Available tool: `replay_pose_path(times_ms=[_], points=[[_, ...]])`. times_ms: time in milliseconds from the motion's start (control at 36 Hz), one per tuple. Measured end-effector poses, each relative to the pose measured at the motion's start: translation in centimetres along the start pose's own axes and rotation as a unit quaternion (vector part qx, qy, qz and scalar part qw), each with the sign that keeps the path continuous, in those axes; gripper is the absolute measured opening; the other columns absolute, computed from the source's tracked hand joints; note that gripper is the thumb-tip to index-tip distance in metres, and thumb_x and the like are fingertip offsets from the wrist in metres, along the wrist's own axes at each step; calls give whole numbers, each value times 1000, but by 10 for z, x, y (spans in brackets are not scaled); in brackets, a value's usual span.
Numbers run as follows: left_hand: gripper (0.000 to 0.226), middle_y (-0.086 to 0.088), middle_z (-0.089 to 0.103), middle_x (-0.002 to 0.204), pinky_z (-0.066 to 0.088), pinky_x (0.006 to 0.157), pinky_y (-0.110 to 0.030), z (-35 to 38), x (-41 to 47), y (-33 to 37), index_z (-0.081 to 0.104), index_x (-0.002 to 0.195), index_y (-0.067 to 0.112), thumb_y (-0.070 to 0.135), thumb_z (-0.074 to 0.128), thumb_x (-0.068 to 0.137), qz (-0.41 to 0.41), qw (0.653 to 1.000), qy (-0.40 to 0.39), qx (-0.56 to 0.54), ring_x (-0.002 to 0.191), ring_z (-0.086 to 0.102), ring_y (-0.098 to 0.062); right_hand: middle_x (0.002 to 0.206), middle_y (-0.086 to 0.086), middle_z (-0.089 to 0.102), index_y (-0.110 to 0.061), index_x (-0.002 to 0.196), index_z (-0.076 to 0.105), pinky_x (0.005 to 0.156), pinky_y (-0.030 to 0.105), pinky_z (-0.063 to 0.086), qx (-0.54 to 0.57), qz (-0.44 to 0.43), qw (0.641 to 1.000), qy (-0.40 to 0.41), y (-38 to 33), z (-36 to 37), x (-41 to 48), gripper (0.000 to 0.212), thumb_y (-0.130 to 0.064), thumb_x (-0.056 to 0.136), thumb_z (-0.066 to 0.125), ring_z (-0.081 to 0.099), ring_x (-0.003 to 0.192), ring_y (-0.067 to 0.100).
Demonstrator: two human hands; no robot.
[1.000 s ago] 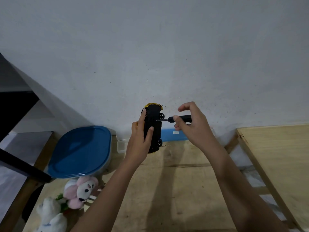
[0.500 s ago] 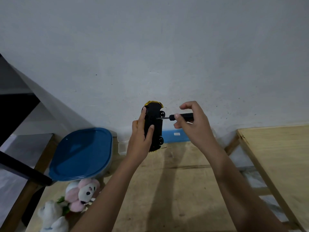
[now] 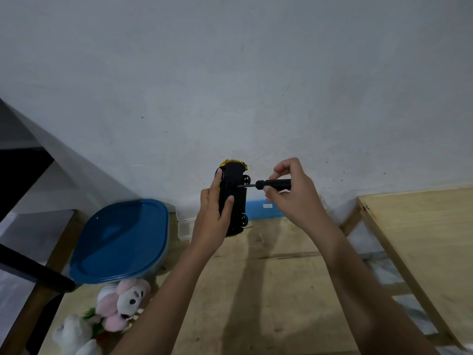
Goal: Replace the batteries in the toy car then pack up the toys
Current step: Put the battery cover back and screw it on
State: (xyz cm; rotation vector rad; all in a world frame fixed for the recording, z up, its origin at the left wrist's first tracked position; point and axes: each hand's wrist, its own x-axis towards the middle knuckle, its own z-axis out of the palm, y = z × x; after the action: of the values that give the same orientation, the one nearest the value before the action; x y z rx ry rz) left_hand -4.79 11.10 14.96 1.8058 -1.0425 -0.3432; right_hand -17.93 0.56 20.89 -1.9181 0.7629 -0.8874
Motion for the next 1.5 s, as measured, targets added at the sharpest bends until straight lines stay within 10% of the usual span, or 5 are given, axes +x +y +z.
replay_pose_path(times_ms=[222,1194,1389,1500], points=[[58,3,35,124,32,65,-1,1,5,2,6,147,43,32,38,100,0,1000,2,-10,86,41,18,84,8,65,-4,92,48,64,24,57,46,18,998,32,-4,1,-5,19,-10,85,65,69,62,12],[58,5,34,124,30,73,-3,-4,7,-3,9,147,42,31,40,100,-5,999,-19,-45,95,38,21,102,6,64,-12,96,48,74,22,55,2,-3,999,-43,-3,-3,-7,16,-14,88,62,69,86,8],[57,0,38,123,30,73,-1,-4,4,-8,10,147,42,31,41,100,-1,999,-36,-36,94,41,19,93,13,63,-4,90,43,77,48,57,84,59,994,-27,-7,-4,-9,26,-26,91,58,72,71,18],[57,0,38,122,32,73,-5,-5,4,-9,9,146,45,32,41,100,2,999,-37,-33,91,41,19,93,16,64,-7,92,43,69,31,59,18,27,999,-41,-7,-5,-11,20,-12,88,61,71,66,13]])
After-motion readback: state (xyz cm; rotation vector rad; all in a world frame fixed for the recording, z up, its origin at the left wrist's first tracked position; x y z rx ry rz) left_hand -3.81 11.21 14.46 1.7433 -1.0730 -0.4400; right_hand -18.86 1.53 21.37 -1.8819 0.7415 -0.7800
